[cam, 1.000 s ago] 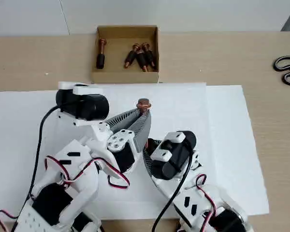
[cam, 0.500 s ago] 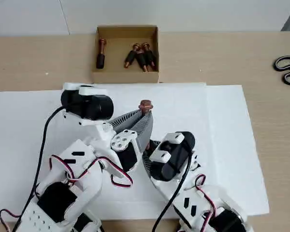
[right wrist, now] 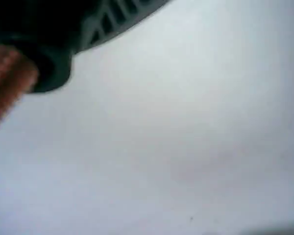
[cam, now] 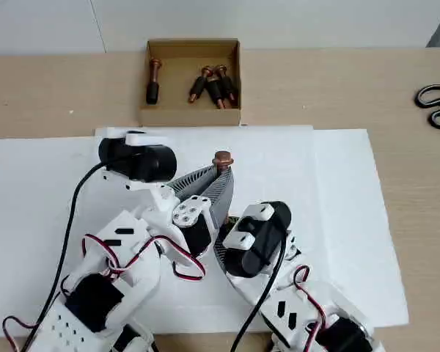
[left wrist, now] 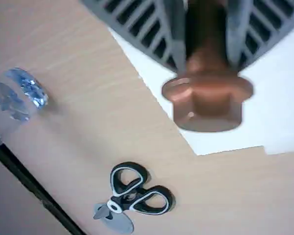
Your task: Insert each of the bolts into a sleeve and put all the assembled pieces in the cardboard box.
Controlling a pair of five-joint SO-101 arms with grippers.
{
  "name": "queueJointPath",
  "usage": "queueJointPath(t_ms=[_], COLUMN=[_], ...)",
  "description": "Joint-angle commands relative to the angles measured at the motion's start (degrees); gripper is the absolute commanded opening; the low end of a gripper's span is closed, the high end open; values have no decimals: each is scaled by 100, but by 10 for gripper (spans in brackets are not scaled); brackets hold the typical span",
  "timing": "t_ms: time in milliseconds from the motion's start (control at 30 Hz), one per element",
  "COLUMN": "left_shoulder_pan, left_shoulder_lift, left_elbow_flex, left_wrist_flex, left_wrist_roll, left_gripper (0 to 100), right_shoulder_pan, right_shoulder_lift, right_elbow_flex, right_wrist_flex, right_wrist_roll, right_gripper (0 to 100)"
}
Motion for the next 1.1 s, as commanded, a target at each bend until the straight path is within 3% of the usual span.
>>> queueJointPath(t_ms=[0,500,733,1067], left_shoulder_pan=[-18,-18,-18,-18], left_shoulder_lift=[-53,-62,-62,-62], left_elbow_flex=[57,-22,-567,-989], left_wrist_flex=[-149,-132,765,1363], left_wrist_roll=[-26,-18,-18,-44], left_gripper=[5,5,5,5], right_shoulder_pan=[-31,-22,-22,-22], right_shoulder_lift=[-48,-48,-48,-48], right_elbow_flex=[-88,-88,-88,-88], right_wrist_flex=[-31,-31,-31,-31], right_wrist_roll=[-9,-9,-9,0], right_gripper=[4,4,4,4])
